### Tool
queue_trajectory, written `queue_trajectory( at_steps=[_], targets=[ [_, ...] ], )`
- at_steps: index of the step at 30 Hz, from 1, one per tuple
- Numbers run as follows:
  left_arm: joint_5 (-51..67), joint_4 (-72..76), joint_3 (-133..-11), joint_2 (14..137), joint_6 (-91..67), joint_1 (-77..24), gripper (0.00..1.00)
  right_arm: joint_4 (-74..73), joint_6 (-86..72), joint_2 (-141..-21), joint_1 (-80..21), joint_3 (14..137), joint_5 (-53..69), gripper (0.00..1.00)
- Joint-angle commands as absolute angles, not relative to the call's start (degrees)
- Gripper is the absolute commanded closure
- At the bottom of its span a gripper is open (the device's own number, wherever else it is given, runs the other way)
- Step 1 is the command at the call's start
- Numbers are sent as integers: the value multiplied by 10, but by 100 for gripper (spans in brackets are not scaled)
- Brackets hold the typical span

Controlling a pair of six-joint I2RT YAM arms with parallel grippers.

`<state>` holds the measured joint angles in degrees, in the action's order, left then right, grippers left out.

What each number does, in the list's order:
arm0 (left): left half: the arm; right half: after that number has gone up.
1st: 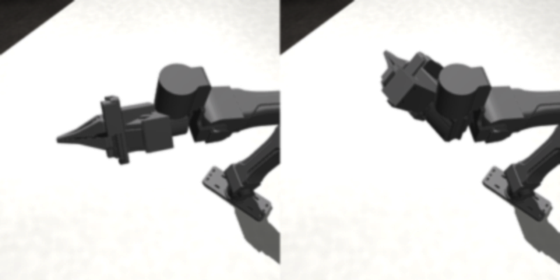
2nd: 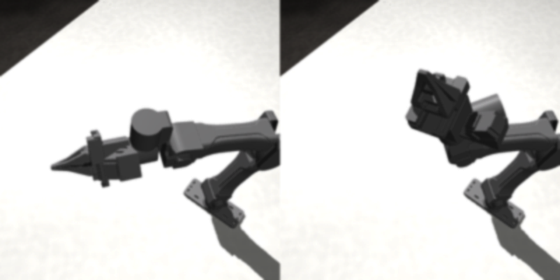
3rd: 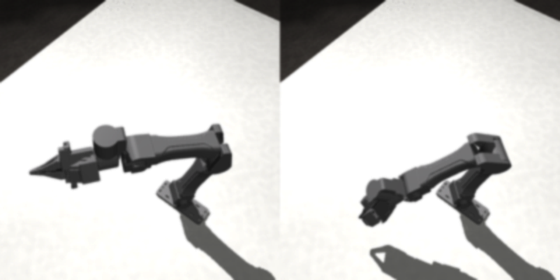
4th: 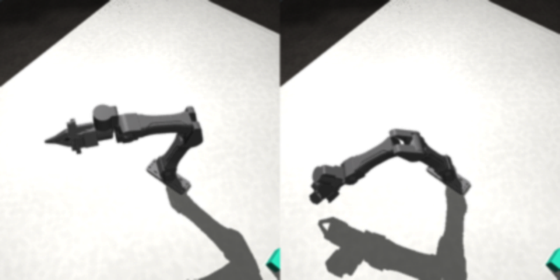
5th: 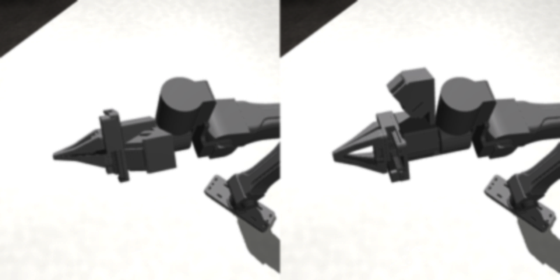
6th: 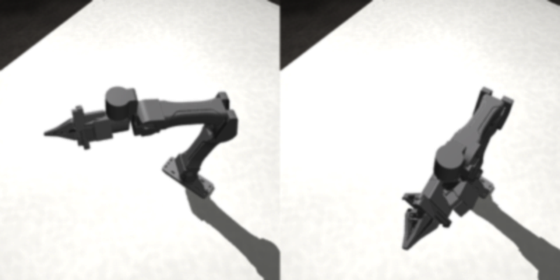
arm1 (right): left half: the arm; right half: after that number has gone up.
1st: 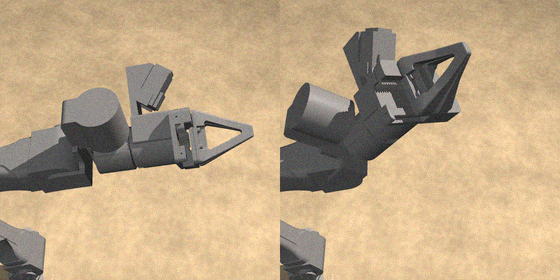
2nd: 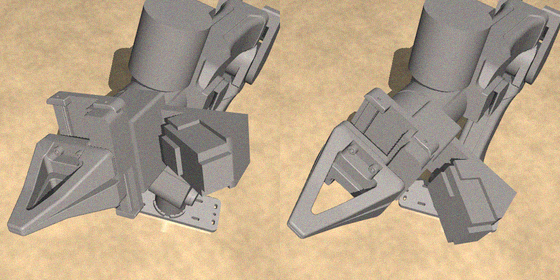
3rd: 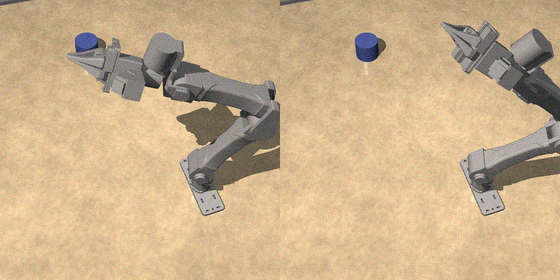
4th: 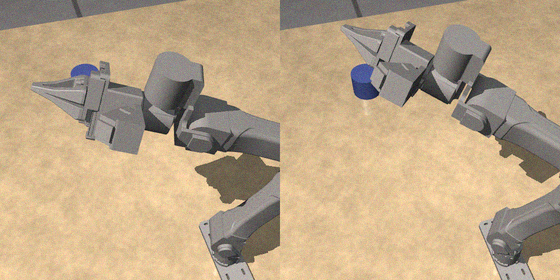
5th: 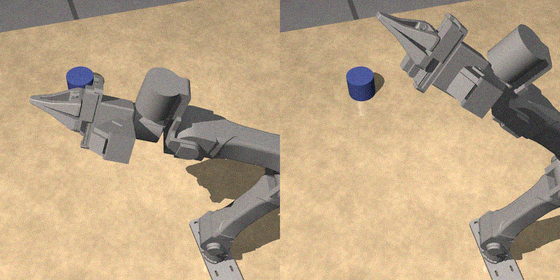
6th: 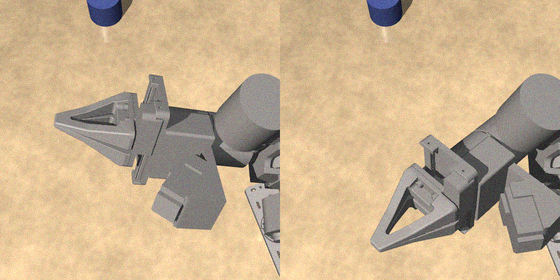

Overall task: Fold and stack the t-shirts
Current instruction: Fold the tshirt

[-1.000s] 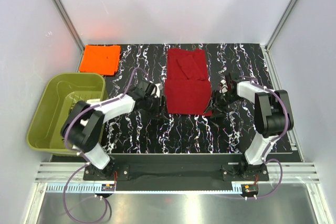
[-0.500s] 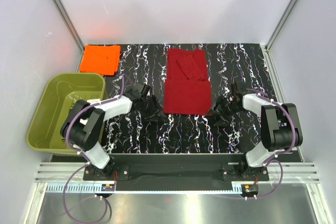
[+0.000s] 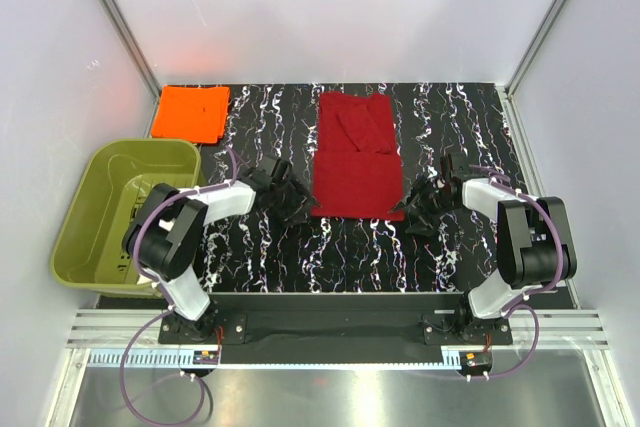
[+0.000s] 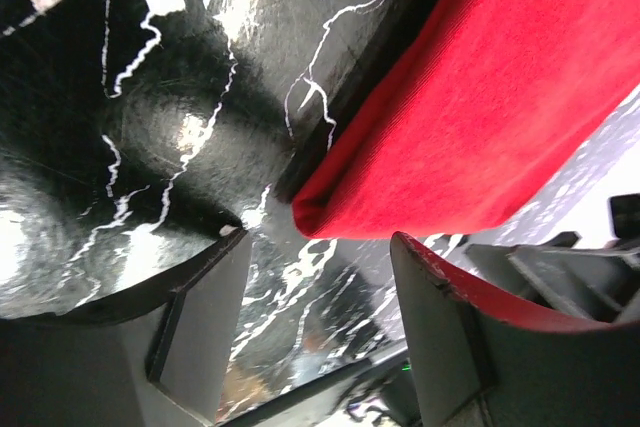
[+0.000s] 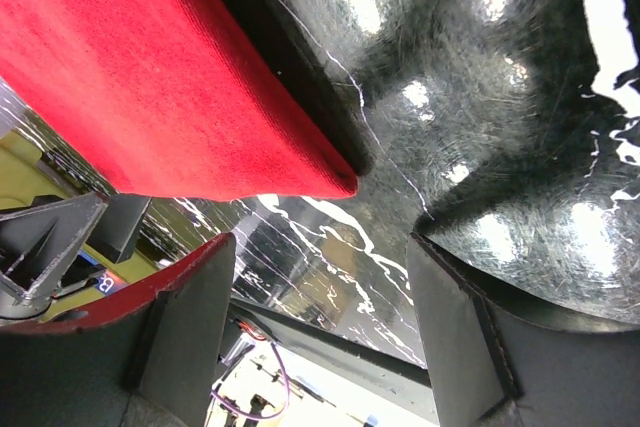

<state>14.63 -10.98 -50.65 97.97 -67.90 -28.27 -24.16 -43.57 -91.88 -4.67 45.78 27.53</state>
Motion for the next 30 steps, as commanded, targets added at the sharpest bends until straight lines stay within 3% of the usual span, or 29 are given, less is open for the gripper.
queue_trajectory(
  at_steps=[1, 9, 12, 15, 23, 30],
  targets=[
    [108, -105, -478, 1010, -715, -284, 36, -225, -436, -920, -47, 452, 268, 24],
    [129, -94, -478, 1048, -739, -284, 48, -224, -446, -920, -47, 442, 258, 23],
    [127, -94, -478, 1054, -737, -281, 59, -212, -459, -926, -47, 435, 258, 16],
    [126, -94, -477, 1060, -728, -279, 69, -200, -467, -944, -47, 430, 256, 16],
    [131, -89, -471, 1064, -712, -272, 87, -134, -504, -974, -47, 407, 230, 38],
    [140, -76, -468, 1060, -711, -271, 94, -136, -533, -941, -47, 397, 180, 39]
  ],
)
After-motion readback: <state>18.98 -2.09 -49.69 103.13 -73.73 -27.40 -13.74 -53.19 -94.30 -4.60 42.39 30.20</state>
